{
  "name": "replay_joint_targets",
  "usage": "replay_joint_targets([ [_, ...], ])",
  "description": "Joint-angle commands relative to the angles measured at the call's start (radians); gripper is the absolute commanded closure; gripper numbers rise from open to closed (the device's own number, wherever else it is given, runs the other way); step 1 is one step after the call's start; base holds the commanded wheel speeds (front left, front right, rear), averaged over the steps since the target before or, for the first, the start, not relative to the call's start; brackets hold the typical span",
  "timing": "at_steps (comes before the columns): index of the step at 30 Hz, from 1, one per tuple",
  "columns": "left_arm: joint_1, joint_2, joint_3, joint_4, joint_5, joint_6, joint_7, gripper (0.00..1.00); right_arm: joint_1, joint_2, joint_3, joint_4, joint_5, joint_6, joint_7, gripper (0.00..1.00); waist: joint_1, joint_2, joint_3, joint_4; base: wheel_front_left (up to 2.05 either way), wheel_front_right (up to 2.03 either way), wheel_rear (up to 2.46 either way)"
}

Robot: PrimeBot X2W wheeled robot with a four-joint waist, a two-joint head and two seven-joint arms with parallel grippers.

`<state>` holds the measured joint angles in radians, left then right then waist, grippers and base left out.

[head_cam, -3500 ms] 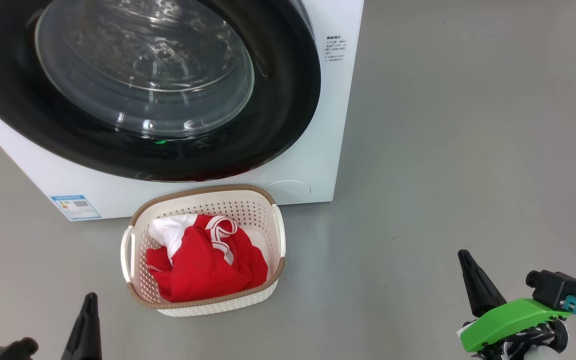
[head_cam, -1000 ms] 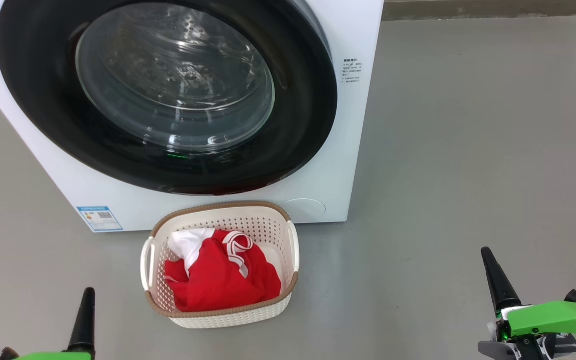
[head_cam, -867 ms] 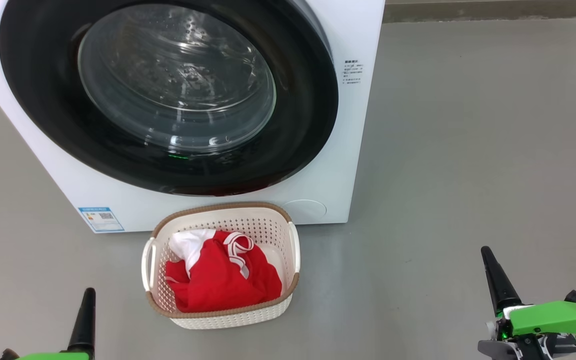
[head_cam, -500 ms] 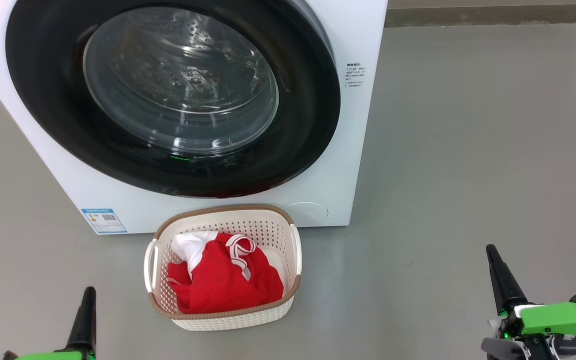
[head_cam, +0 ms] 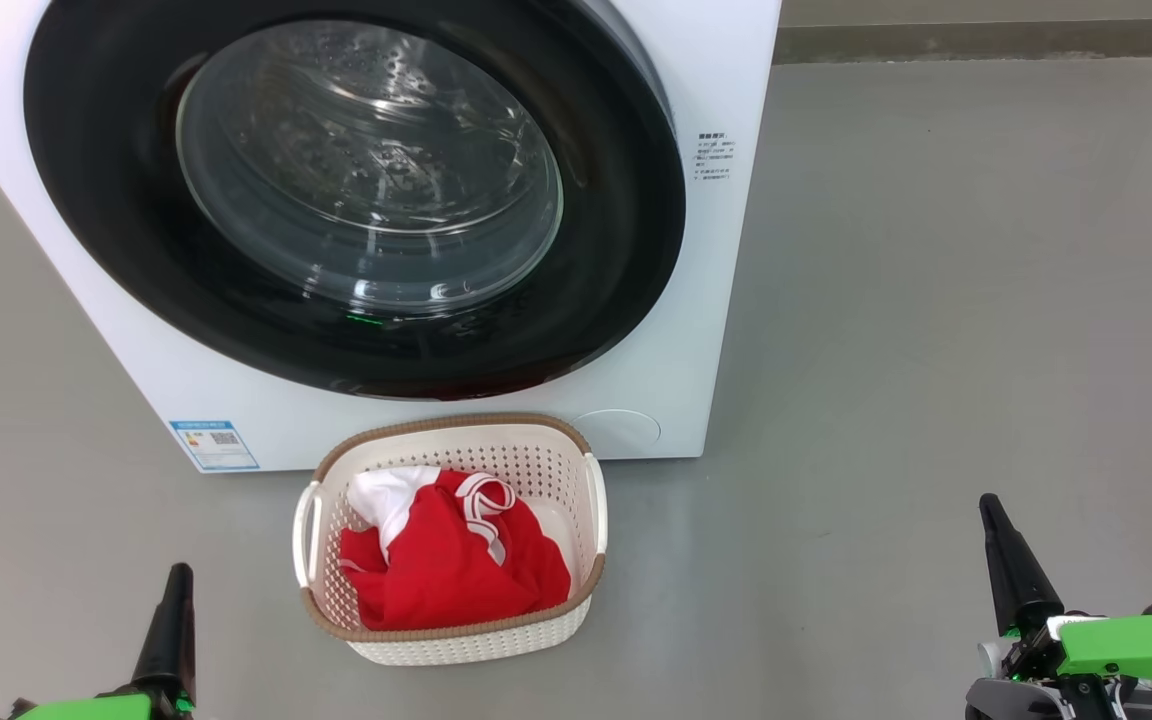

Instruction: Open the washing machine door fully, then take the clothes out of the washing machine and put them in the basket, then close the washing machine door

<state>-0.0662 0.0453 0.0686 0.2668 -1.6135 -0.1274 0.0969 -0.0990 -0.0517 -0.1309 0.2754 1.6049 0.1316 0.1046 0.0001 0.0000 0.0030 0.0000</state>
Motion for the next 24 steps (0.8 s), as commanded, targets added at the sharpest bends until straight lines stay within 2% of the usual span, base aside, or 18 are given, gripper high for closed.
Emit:
replay_joint_targets([
  [1,-0.041,0.012,0.036,-0.022,-0.003,-0.003,0.009,1.00,-0.009,-0.002,0.021,-0.031,0.007,-0.001,0.005,1.00,0.0000,0.0000,0.000,0.000,0.00,0.00,0.00],
  [24,-0.041,0.010,0.039,-0.022,-0.001,-0.003,0.011,1.00,-0.009,-0.001,0.020,-0.031,0.006,-0.001,0.007,1.00,0.0000,0.0000,0.000,0.000,0.00,0.00,0.00],
])
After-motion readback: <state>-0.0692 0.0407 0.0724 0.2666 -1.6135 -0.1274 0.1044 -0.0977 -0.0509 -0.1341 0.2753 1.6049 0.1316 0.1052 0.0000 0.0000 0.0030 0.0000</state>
